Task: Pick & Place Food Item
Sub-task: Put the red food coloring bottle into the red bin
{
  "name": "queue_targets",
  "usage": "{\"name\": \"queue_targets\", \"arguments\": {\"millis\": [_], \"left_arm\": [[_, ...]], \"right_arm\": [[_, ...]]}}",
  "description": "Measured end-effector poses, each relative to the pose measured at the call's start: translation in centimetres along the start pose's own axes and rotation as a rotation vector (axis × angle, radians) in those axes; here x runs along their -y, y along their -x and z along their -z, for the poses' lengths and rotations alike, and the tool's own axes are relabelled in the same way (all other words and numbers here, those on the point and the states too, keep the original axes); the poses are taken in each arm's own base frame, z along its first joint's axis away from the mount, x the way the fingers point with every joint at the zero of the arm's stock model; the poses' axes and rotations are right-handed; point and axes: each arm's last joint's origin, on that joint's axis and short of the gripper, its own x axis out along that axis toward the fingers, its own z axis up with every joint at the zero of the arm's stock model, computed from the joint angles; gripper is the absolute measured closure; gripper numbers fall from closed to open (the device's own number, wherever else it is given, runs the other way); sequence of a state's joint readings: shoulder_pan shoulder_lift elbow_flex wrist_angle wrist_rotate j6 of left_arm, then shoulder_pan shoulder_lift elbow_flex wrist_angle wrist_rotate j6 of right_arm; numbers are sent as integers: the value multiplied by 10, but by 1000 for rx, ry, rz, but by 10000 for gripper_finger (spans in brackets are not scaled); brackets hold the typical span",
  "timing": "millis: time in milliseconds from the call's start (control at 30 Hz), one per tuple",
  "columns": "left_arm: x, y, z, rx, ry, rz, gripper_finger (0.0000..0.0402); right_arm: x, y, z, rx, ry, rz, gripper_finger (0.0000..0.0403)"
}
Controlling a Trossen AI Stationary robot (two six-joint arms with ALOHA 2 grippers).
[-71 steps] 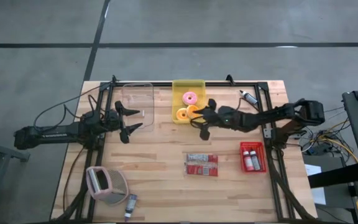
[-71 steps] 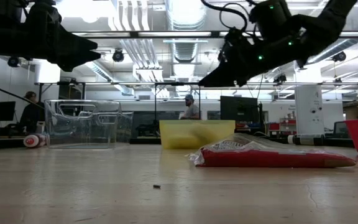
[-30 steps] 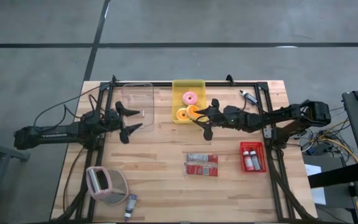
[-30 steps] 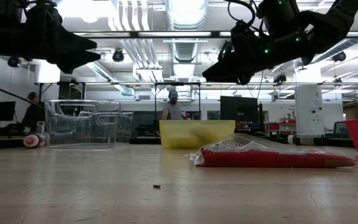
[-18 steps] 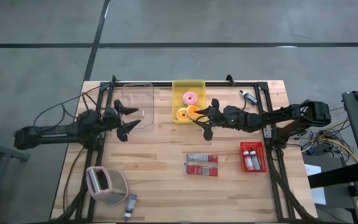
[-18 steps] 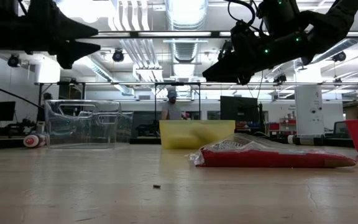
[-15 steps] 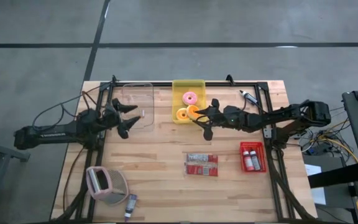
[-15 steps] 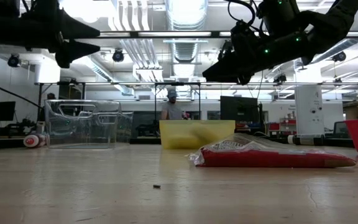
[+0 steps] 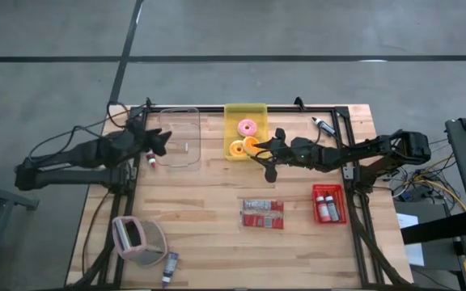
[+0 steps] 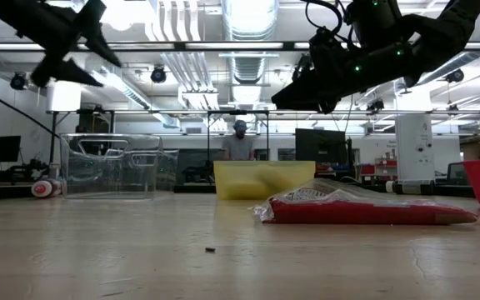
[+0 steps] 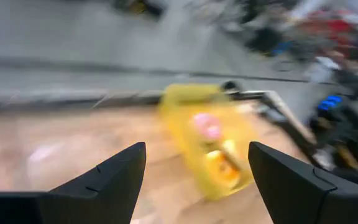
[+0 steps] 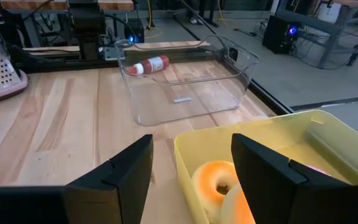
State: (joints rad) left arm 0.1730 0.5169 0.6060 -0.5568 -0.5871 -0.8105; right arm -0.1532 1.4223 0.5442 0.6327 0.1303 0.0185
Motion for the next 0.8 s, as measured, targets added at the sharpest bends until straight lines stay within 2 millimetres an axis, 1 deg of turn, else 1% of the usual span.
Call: {"name": "queue_targets", "arguments": {"millis": [100, 167, 333, 400, 533, 667, 733, 800], "left_arm": [[-3, 8, -6, -55, 161, -143, 113], [-3, 15, -14, -59, 243, -218, 113], [1, 37, -39, -75, 357, -366, 113], [3, 42, -45, -102, 372, -428, 114], [9, 38, -44, -210, 367, -539, 115], [10, 33, -37, -287, 447, -717, 116], [12, 29, -34, -317, 482, -737, 116], [11, 26, -32, -327, 475, -754, 116]], "right_arm": [[0, 0, 0, 0, 0, 0, 188], [0, 0, 0, 0, 0, 0, 188], [0, 0, 0, 0, 0, 0, 188], [0, 0, 0, 0, 0, 0, 188], [0, 0, 0, 0, 0, 0, 188], [0, 0, 0, 0, 0, 0, 188], [0, 0, 0, 0, 0, 0, 188], [0, 0, 0, 0, 3, 0, 188]]}}
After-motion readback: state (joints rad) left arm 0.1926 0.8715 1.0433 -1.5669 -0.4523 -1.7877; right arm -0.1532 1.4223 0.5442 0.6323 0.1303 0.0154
